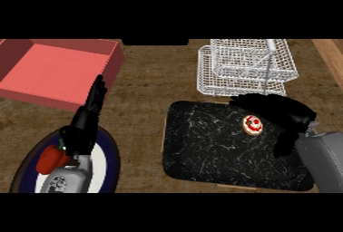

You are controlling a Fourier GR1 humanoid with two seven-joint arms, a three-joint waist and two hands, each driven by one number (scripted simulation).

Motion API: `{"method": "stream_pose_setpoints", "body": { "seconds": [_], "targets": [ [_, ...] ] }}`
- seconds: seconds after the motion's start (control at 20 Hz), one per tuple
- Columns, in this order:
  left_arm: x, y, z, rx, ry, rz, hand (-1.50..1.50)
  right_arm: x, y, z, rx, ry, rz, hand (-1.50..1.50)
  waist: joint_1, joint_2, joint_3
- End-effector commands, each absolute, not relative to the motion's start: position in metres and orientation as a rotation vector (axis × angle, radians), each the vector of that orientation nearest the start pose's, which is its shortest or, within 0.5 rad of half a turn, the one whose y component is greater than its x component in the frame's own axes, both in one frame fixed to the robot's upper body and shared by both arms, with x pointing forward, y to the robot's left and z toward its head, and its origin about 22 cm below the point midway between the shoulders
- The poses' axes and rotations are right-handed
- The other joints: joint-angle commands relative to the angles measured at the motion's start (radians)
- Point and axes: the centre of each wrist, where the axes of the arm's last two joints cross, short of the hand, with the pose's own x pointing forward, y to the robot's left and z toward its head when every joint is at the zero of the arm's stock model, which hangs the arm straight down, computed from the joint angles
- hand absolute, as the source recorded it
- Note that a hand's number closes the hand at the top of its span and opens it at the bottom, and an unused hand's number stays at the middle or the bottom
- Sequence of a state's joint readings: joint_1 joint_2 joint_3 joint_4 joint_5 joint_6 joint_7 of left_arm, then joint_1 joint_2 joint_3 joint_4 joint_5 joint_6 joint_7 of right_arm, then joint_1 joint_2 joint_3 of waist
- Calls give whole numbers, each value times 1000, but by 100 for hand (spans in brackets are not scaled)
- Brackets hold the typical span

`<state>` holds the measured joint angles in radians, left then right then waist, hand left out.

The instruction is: Pick the cupcake from the tray and place it in the tiered basket

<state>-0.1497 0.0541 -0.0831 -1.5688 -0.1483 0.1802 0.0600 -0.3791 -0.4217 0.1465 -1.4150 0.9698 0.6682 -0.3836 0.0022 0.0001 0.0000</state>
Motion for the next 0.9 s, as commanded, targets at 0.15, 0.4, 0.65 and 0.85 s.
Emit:
{"method": "stream_pose_setpoints", "body": {
  "seconds": [0.15,0.4,0.65,0.85],
  "targets": [
    [275,194,31,193,-1668,-112,0,335,-256,59,-348,-1372,1656,150,2,1,0],
    [266,203,18,186,-1666,-110,0,321,-254,33,-464,-1515,1733,150,5,2,1],
    [264,199,23,186,-1648,-99,0,318,-249,39,-533,-1547,1670,150,-1,0,0],
    [269,194,32,188,-1666,-113,0,325,-197,42,-802,-1181,1557,150,1,-7,-4]
  ]
}}
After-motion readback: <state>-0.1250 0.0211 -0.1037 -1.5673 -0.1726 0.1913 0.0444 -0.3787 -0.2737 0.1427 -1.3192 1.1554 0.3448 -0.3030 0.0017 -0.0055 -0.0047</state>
